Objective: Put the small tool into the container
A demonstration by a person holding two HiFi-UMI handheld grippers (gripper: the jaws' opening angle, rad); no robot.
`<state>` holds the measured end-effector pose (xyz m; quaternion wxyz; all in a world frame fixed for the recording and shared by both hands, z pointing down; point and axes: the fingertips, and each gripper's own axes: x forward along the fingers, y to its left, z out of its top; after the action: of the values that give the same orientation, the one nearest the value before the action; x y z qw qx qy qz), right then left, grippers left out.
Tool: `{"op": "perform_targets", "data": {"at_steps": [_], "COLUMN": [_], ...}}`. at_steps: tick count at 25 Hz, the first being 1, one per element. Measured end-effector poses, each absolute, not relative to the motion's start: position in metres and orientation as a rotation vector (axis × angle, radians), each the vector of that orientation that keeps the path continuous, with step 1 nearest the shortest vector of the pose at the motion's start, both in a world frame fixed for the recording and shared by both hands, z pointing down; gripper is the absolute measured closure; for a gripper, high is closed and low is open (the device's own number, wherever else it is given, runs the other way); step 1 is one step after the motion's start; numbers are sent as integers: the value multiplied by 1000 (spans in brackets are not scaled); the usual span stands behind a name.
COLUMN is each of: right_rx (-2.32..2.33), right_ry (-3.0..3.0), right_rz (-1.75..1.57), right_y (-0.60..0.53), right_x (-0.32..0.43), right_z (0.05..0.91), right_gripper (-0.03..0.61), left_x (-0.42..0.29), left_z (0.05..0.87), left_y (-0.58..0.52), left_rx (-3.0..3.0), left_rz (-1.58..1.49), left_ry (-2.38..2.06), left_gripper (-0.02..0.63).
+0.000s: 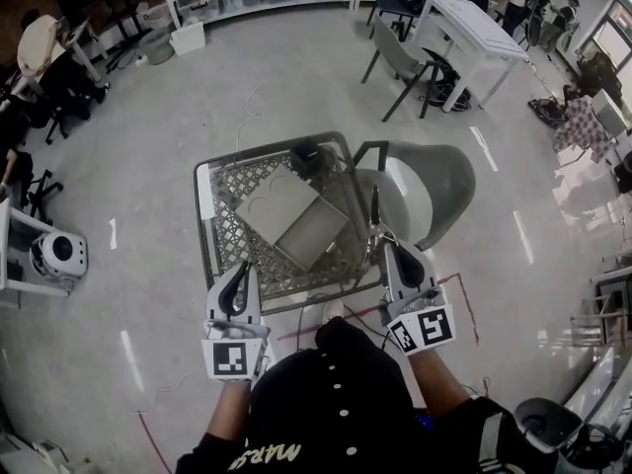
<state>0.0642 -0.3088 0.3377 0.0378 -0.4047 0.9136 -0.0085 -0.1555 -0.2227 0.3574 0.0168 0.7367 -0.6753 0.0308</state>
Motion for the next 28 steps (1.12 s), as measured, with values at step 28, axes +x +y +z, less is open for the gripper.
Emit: {"op": "perform_targets", "data": {"at_steps": [28], "right_rx": [-1180], "right_ry": [2918], "right_rz": [-79], "right_y": [-422], "right_x": [7], "right_z": [367], "right_gripper": [560], "left_x": [-192], "left_z": [362], "left_y": [-325], "left_rx": [2214], "left_rz": [110], "left_ry": [-2102], "left_gripper": [575]}}
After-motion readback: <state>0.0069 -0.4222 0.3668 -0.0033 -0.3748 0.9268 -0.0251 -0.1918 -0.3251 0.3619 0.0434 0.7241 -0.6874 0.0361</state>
